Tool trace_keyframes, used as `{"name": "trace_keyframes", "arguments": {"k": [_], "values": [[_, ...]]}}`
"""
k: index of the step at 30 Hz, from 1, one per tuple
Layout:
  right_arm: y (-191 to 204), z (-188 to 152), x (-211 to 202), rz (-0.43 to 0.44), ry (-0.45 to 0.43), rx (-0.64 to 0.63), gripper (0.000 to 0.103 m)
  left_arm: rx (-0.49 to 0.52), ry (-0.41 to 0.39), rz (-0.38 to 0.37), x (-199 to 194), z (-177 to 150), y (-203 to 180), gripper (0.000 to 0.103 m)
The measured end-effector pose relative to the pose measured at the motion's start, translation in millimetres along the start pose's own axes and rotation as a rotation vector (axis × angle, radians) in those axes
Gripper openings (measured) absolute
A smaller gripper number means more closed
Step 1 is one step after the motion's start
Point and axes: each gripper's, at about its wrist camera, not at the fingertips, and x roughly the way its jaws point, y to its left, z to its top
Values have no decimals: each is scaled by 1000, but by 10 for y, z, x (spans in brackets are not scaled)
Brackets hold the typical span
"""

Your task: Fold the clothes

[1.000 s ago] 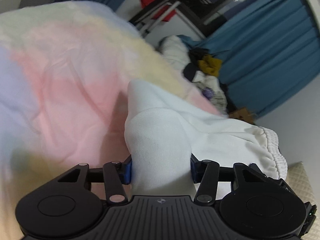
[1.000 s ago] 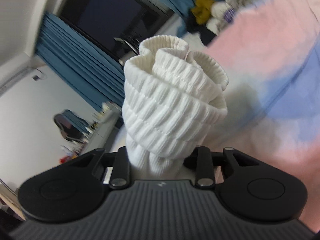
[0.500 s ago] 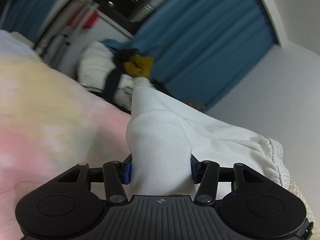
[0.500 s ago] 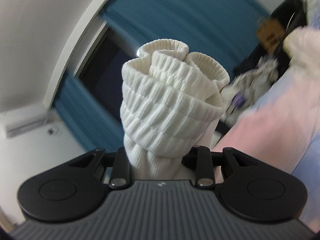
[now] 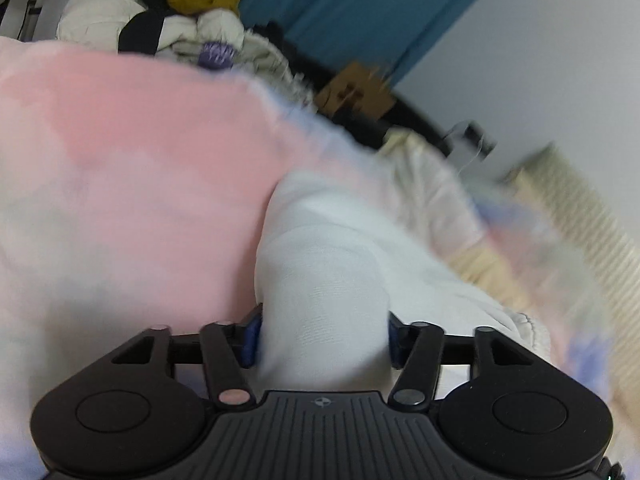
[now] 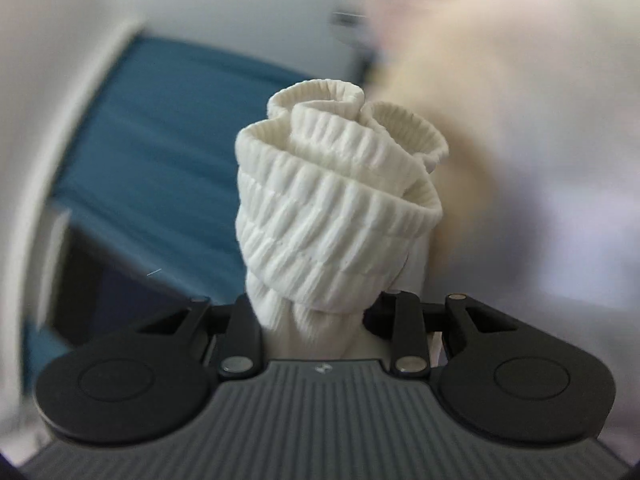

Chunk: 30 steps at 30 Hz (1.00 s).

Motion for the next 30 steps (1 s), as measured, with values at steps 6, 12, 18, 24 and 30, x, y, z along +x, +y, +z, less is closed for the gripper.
{"name": "trace_keyframes", "arguments": {"k": [6, 12, 18, 24, 30], "values": [[-297, -25, 52, -62, 7, 122, 33, 15, 47, 2, 151, 65, 121, 66], [-204, 2, 4, -116, 28, 132, 43, 117, 53, 76, -461, 56, -71, 68], [195, 17, -524, -239, -106, 95, 72, 189, 14, 90, -1243, 60, -256, 71], [1006, 38, -984, -208, -161, -245, 72, 315, -40, 147, -2080, -28, -595, 78], [1874, -102, -1521, -151, -121, -568, 72, 401, -98, 170, -2959, -184, -909, 82]]}}
